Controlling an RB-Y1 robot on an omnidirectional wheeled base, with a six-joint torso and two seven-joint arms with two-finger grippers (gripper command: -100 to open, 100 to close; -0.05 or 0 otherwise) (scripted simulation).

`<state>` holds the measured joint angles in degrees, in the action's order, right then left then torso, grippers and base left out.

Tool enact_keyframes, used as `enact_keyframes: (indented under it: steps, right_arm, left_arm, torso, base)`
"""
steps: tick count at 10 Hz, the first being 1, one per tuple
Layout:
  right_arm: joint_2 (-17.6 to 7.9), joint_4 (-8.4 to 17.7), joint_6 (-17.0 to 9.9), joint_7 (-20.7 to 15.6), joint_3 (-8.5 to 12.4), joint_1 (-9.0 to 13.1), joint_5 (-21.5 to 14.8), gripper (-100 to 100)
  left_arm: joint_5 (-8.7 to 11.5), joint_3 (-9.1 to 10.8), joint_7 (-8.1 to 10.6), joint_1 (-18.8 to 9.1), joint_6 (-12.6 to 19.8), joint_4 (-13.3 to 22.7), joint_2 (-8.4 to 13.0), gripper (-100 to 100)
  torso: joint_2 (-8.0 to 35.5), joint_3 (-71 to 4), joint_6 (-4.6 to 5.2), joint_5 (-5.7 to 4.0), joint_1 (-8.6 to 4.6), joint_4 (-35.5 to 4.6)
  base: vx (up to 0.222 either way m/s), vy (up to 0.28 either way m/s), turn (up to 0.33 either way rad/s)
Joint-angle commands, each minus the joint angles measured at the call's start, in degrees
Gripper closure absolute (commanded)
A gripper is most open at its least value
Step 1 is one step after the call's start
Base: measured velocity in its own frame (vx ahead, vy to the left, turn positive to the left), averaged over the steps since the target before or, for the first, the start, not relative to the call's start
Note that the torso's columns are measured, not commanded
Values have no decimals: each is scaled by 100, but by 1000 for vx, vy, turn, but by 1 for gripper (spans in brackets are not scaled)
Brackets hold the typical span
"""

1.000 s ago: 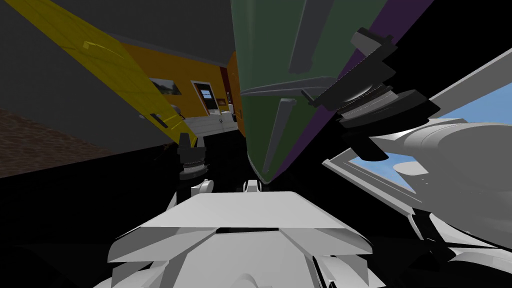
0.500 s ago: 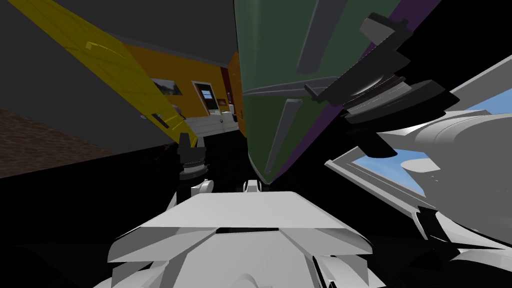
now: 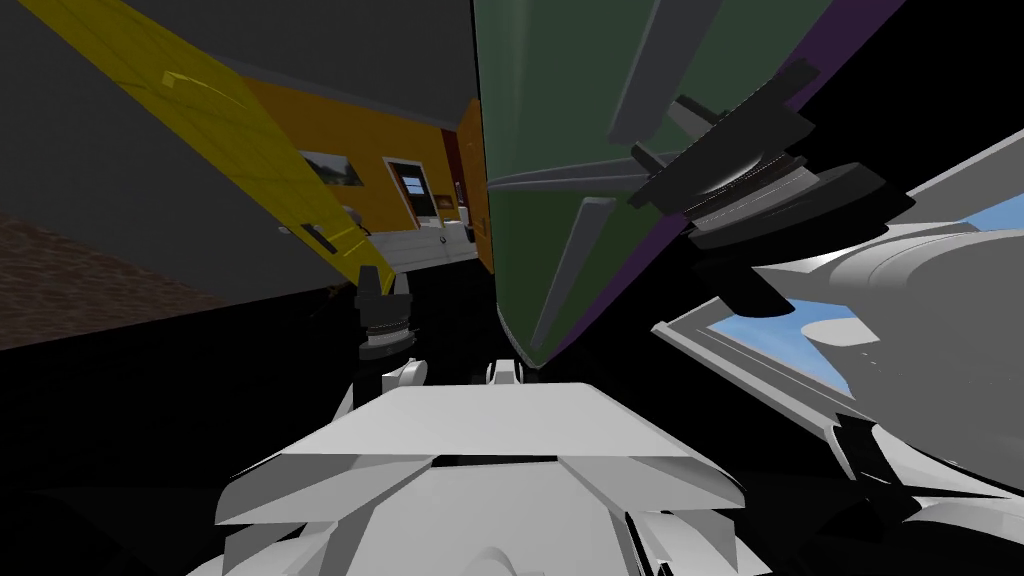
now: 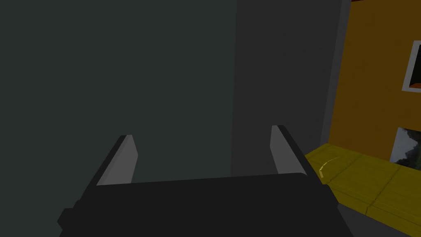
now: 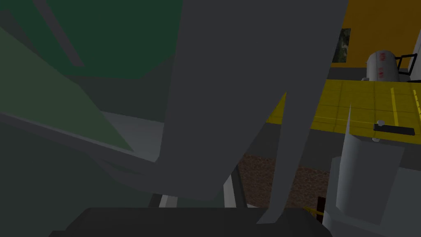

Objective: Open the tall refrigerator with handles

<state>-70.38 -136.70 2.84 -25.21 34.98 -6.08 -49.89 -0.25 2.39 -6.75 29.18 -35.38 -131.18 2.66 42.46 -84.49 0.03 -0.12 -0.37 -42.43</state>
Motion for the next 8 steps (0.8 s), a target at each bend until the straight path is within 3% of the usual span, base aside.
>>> enact_keyframes:
  steps: [1,4,8]
  right_arm:
    - [-55,117,-25,-33,22,-38,-21,100]
    - [-111,256,-51,-56,57,-64,-37,100]
    - [-277,672,-131,-125,161,-141,-84,100]
  left_arm:
    - [0,0,0,0,0,0,0,0]
    - [0,-2,0,0,0,0,-3,0]
    - [0,-3,0,0,0,-1,-3,0]
  torso:
    - [-1,1,9,1,14,-1]
    - [-14,-15,-13,45,99,3]
    - [-37,-44,-32,64,92,-5]
  base:
    - [-10,178,-72]
    - [-35,235,-83]
    - [-51,308,-91]
